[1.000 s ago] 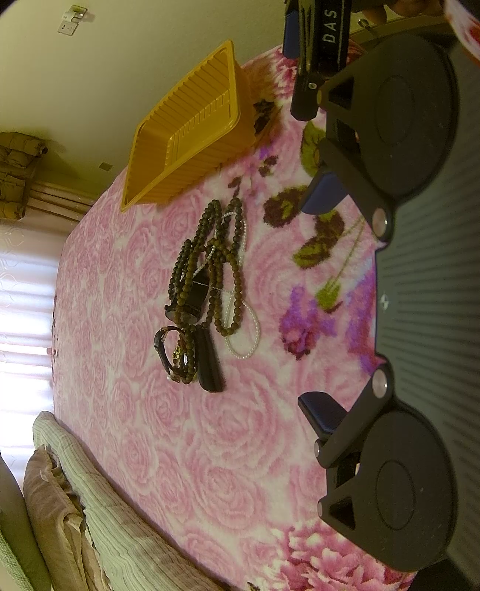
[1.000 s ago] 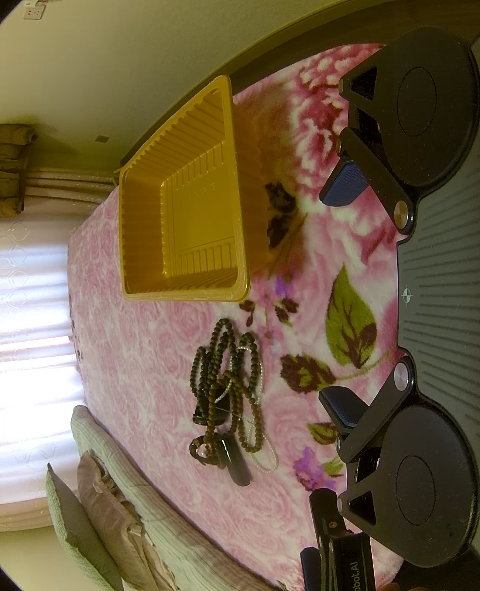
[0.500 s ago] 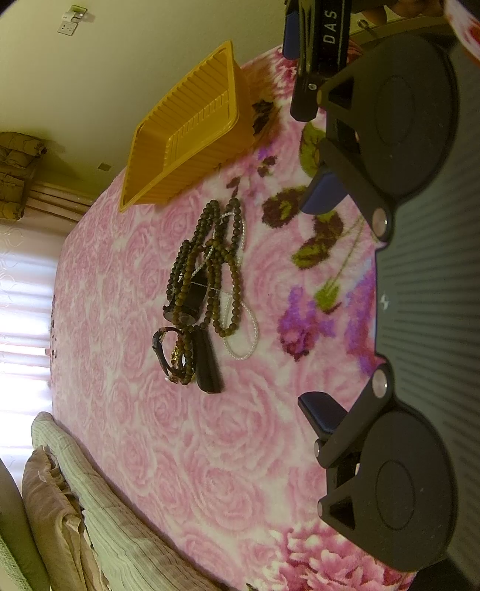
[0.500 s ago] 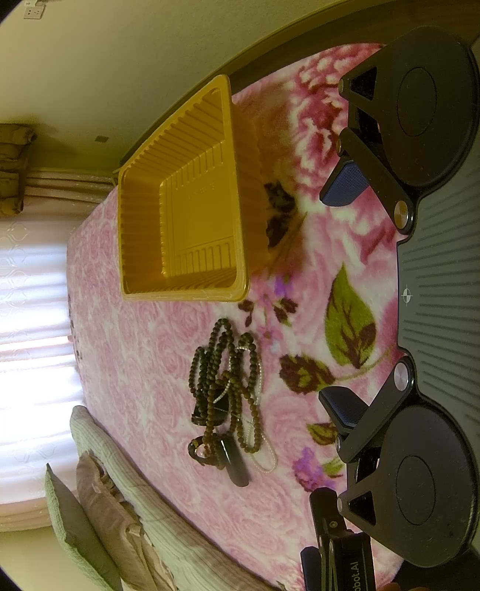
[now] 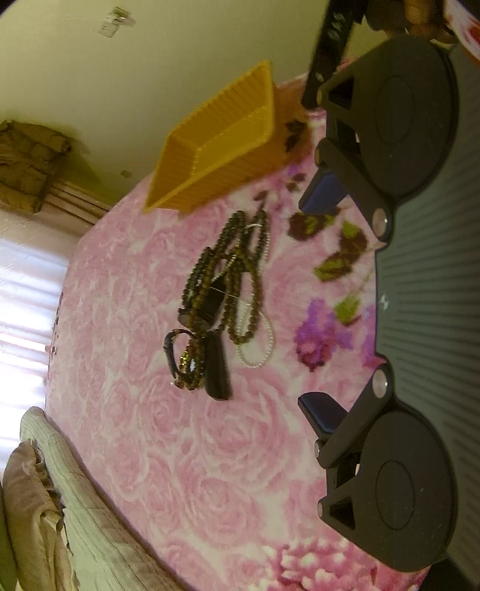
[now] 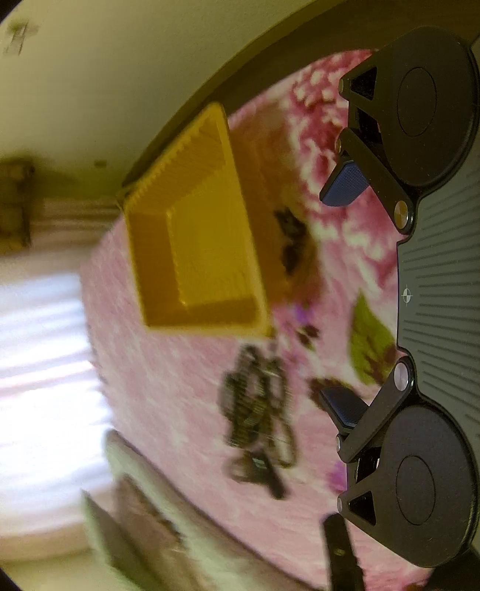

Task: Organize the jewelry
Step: 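Grasp the yellow tray rim with the right gripper and lift it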

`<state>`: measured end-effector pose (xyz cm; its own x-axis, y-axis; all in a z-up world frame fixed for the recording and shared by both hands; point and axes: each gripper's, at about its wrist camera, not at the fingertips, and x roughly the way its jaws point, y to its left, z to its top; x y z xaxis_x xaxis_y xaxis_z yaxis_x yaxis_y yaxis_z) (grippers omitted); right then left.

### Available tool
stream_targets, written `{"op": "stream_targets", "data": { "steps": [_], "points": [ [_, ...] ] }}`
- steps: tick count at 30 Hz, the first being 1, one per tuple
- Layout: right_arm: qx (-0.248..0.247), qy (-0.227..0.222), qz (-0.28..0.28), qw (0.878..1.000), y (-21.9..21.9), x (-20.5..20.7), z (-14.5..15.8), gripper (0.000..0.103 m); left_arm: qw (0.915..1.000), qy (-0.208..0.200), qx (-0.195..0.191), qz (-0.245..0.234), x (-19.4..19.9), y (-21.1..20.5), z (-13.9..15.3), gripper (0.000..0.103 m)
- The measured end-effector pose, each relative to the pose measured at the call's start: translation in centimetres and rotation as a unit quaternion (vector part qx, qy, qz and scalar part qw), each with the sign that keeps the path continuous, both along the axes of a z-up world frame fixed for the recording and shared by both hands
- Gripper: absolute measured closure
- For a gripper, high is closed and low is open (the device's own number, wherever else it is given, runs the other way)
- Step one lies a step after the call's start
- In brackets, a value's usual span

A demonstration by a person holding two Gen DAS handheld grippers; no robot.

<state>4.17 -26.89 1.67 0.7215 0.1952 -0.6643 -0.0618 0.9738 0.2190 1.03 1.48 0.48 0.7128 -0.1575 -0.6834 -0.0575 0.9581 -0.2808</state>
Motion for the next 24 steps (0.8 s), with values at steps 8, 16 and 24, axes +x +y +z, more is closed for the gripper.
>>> {"op": "stream_targets", "data": {
  "steps": [8,16,24],
  "points": [
    [0.033,-0.052,-0.052,0.997,-8.3,3.6,3.0,0.0,1.0,-0.008,0.003,0.004,1.2,0.7,0.1,0.001],
    [0.035,-0.061,-0.07,0.995,-15.9,8.8,1.2,0.0,0.9983,-0.029,0.049,-0.012,1.8,-0.2,-0.4,0.001],
    [0.03,-0.012,-0.037,0.999,-18.5,12.7,-2.6,0.031,0.9985,-0.025,0.047,-0.009,3.3,-0.1,-1.2,0.001]
  ]
}}
